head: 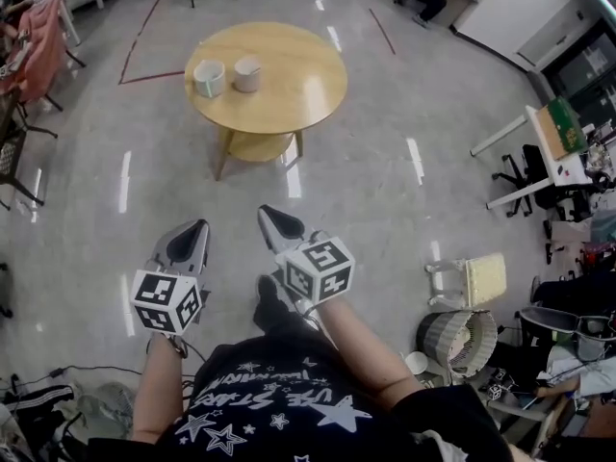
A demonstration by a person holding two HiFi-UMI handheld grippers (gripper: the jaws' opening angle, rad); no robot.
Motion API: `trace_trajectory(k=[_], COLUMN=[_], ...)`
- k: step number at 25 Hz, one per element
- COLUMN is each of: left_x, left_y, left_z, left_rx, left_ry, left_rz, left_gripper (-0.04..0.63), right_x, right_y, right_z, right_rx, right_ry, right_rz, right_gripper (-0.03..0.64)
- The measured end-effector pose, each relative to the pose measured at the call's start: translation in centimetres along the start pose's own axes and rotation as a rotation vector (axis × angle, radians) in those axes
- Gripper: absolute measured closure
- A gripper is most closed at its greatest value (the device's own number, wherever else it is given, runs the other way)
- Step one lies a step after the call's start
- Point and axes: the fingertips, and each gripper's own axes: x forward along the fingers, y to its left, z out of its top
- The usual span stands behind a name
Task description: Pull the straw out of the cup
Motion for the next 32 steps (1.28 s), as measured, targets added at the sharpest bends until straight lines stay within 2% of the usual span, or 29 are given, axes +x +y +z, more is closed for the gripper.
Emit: trace_trajectory(k=[5,13,18,23,32], left_x=[3.8,7.5,7.3,8.2,12.9], left_y=[1.1,3.8,5.3,7.7,16.9], left_z=[2.4,3.7,3.7,5.2,8.9], left_rx=[0.012,-0.032,-0.065,-0.062,-0.077], left_ry=[-0.004,-0.026,-0.025,-0.048,-0.032], left_rz=[0.036,0.082,0.115,0.126,0.08], left_gripper=[0.588,0.588,0.586,0.588,0.588], right_x=[2.4,6.5,7.8,9.9,19.3], right_y=[-3.5,-7.1,-7.0,-7.5,-8.9], right_z=[2.3,3.7,4.6,6.0,9.7], right_rx=[-0.009,-0.022,-0.034,-0.018,-0.009], right_ry=[0.005,0.029,0.037,0.028,0.059], right_rz=[0.029,0.082,0.105,0.09,0.031], right_gripper=[0.618,0.617,0.617,0.617,0.617])
